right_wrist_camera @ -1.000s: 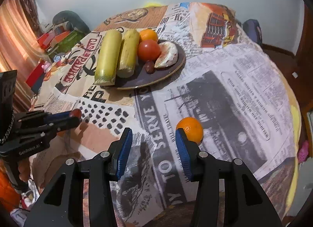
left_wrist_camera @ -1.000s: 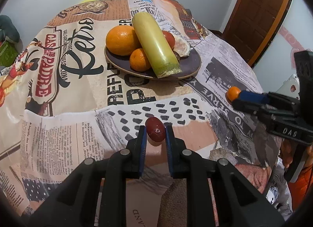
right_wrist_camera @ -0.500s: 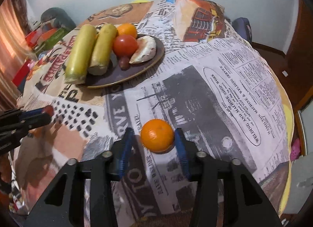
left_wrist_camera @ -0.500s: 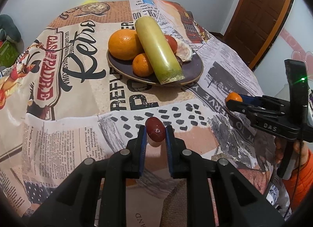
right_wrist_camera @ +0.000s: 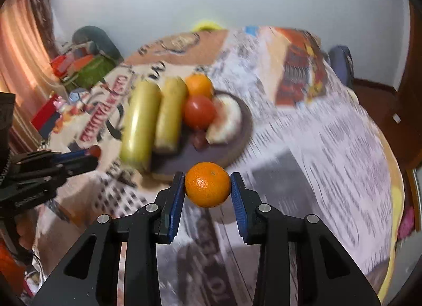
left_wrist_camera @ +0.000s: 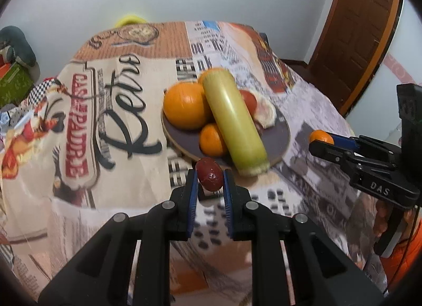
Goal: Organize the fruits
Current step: 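Place the date on the plate with the left gripper while the right gripper places the mandarin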
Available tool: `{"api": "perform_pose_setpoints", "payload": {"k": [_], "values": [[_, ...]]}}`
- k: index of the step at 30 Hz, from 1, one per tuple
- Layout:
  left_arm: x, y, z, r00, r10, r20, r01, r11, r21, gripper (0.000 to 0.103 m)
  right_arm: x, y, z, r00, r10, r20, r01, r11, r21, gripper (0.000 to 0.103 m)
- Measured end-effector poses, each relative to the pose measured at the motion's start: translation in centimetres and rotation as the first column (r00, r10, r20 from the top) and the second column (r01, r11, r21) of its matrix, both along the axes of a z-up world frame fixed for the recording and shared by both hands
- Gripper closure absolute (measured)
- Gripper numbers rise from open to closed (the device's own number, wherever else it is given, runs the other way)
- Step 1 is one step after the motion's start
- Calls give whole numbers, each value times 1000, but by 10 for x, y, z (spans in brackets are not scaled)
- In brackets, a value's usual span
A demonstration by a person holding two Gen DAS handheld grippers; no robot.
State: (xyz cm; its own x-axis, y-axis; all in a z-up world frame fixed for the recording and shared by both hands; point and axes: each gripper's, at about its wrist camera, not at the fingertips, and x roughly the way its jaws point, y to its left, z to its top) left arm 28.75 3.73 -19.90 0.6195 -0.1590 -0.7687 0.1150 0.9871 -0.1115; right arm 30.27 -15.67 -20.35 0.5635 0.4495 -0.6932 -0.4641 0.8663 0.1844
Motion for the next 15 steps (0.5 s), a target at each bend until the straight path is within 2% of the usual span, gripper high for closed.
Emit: {"api": "perform_pose_setpoints", "payload": {"k": [7, 15], "values": [[25, 9, 5, 999, 28, 34, -29, 999, 19, 85, 12, 23, 7, 998, 33, 50, -34, 999, 9, 71], [53, 15, -14, 999, 46, 1, -46, 999, 7, 85, 28, 31, -17, 999, 30, -11, -30, 1000, 1, 71]]}}
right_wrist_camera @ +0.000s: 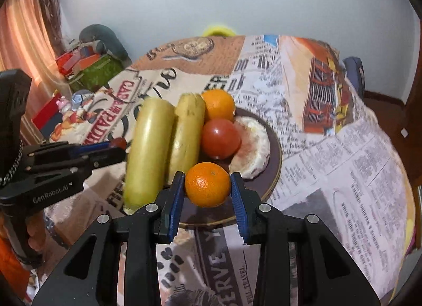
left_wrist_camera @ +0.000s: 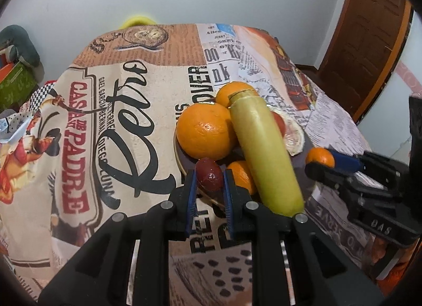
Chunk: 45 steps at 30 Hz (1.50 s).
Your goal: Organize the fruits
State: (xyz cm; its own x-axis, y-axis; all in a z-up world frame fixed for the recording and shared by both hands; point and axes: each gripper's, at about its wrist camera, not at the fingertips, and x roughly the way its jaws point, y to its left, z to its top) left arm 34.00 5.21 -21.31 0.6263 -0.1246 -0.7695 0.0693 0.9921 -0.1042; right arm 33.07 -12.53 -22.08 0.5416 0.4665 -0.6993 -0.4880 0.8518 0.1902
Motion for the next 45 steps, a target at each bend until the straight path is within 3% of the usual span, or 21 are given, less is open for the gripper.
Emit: {"api": "perform_pose_setpoints", "payload": {"k": [8, 13, 17, 22, 27, 31, 38, 42, 45], "values": [[11, 1, -11, 1000, 15, -19, -15, 1000, -2, 84, 6, 0, -10, 999, 5, -33, -5, 1000, 3, 71], [11, 2, -11, 1000, 25, -12, -25, 1000, -3, 71, 6, -4, -5, 1000, -6, -23, 6, 1000, 23, 63], [6, 3, -4, 999, 35, 3, -35, 999, 1, 71, 3, -8, 4, 1000, -12, -7, 13, 1000, 27, 63], [-10, 8, 17, 998, 57, 38, -57, 998, -13, 71, -11, -14, 29, 999, -21, 47, 20, 999, 29, 63], [-45, 3, 64, 987, 61, 151, -60, 998, -6, 71, -40, -19, 72, 988, -31, 149, 25, 999, 39, 63], [-79, -2, 107, 966, 61, 252, -61, 998, -10, 71, -70, -25, 110, 970, -42, 237, 27, 997, 66, 63], [-162, -17, 178, 899, 32, 437, -32, 999, -7, 71, -137, -36, 174, 913, -71, 401, 21, 992, 126, 63], [-200, -25, 203, 862, 15, 506, -10, 1000, -13, 71, -172, -41, 197, 878, -93, 470, 18, 987, 162, 63], [-225, -30, 215, 835, 21, 549, -21, 1000, -6, 62, -195, -44, 209, 853, -114, 509, 22, 983, 183, 61]]}}
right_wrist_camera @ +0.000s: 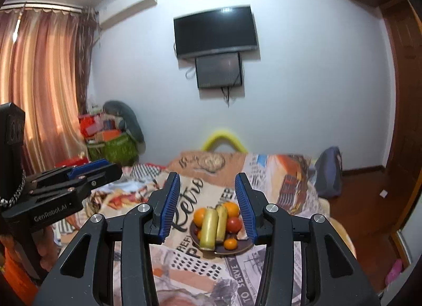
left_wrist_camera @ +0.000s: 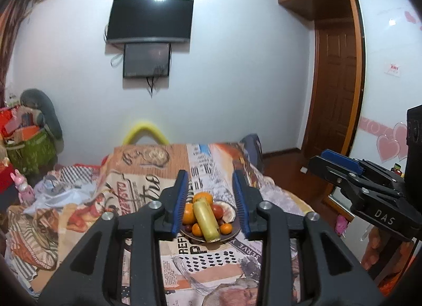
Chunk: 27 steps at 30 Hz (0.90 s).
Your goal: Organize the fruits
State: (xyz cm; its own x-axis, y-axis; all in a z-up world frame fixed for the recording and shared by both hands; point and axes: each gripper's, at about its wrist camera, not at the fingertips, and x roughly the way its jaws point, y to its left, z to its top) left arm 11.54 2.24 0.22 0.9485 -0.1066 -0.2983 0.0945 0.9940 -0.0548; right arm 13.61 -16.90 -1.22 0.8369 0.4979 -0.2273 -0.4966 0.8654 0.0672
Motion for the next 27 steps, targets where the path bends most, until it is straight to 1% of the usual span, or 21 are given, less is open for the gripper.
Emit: {"api": "perform_pose_setpoints", "payload": {"k": [3, 4, 6, 7, 8, 10, 12, 13, 15, 17, 19, 21, 24, 27], "values": [[-23, -5, 8, 998, 27, 59, -28, 1000, 15, 48, -15, -1, 5, 999, -14, 34, 13, 1000, 19, 56], [-28, -6, 10, 997, 35, 74, -37, 999, 21, 45, -19, -1, 6, 999, -22, 44, 21, 1000, 20, 54], [-38, -8, 13, 995, 43, 95, -46, 999, 29, 43, -26, 1, 7, 997, -38, 67, 37, 999, 19, 49], [-42, -8, 15, 994, 42, 101, -45, 999, 28, 43, -27, 1, 7, 996, -42, 73, 40, 999, 19, 48], [-45, -8, 16, 994, 39, 105, -41, 999, 24, 41, -29, 2, 7, 996, -43, 78, 41, 999, 20, 47], [-48, -6, 17, 993, 39, 110, -41, 999, 17, 38, -33, 3, 7, 996, -43, 81, 42, 999, 22, 42], [-52, -5, 17, 992, 41, 116, -43, 999, 12, 36, -36, 4, 5, 994, -58, 90, 56, 998, 23, 30], [-52, -4, 17, 992, 42, 116, -43, 999, 10, 34, -38, 4, 5, 993, -65, 96, 63, 998, 24, 28], [-54, -3, 16, 992, 41, 116, -41, 999, 1, 31, -39, 5, 4, 991, -82, 105, 80, 997, 24, 20], [-61, -3, 15, 992, 45, 116, -45, 999, 0, 29, -42, 5, 4, 989, -99, 112, 97, 995, 25, 15], [-63, -3, 15, 992, 48, 118, -49, 999, 1, 20, -45, 2, 3, 988, -107, 114, 105, 994, 27, 9], [-64, -4, 13, 991, 53, 124, -53, 999, 3, 17, -46, 1, 3, 985, -120, 121, 118, 993, 29, 2], [-65, -4, 12, 991, 55, 123, -56, 998, 0, 7, -49, 0, 3, 983, -133, 129, 131, 991, 24, 0], [-66, -3, 11, 990, 62, 125, -63, 998, 0, 4, -51, -1, 2, 983, -134, 129, 132, 991, 21, 0]]}}
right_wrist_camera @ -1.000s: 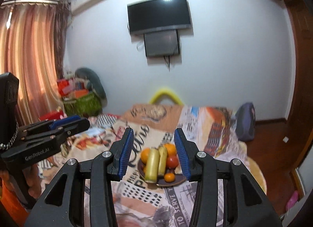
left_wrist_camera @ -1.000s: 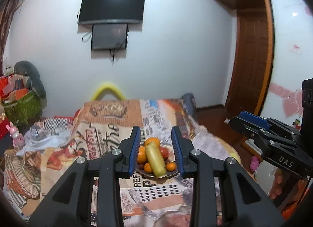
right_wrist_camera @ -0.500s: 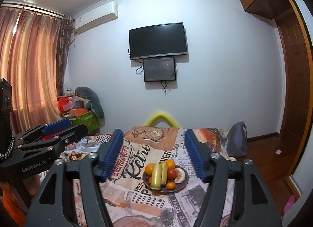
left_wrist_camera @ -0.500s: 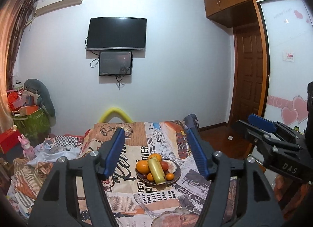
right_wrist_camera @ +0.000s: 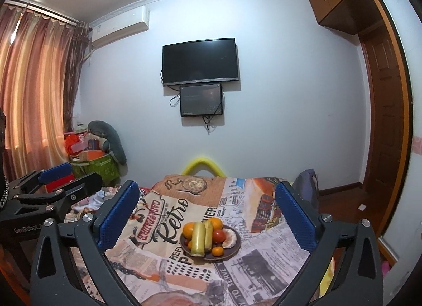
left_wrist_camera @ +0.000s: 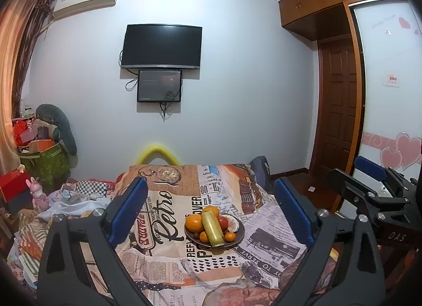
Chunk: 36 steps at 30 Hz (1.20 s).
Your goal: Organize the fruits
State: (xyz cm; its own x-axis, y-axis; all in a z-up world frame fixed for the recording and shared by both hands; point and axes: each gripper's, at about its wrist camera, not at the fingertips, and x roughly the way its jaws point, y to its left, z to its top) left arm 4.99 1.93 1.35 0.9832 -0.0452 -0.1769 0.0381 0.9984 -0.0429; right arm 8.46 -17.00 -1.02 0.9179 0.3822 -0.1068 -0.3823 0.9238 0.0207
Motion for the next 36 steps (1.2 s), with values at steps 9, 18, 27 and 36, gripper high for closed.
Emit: {"api": "perform_pose_setpoints", "payload": {"k": [9, 18, 27, 36], "values": [[-1, 3, -1, 1000, -1, -2, 1, 1000, -8, 0, -3, -2, -2, 1000, -1, -2, 1, 1000, -3, 0], [-2, 2, -2, 1000, -1, 0, 1, 1000, -1, 0, -5, -2, -2, 1000, -3, -2, 3, 1000, -6, 0], [-4, 1, -1, 1000, -2, 0, 2, 1000, 2, 0, -6, -2, -1, 1000, -4, 0, 4, 1000, -4, 0], [-3, 0, -1, 1000, -5, 3, 5, 1000, 1, 0, -10, -1, 4, 1000, -6, 10, 6, 1000, -3, 0]]}}
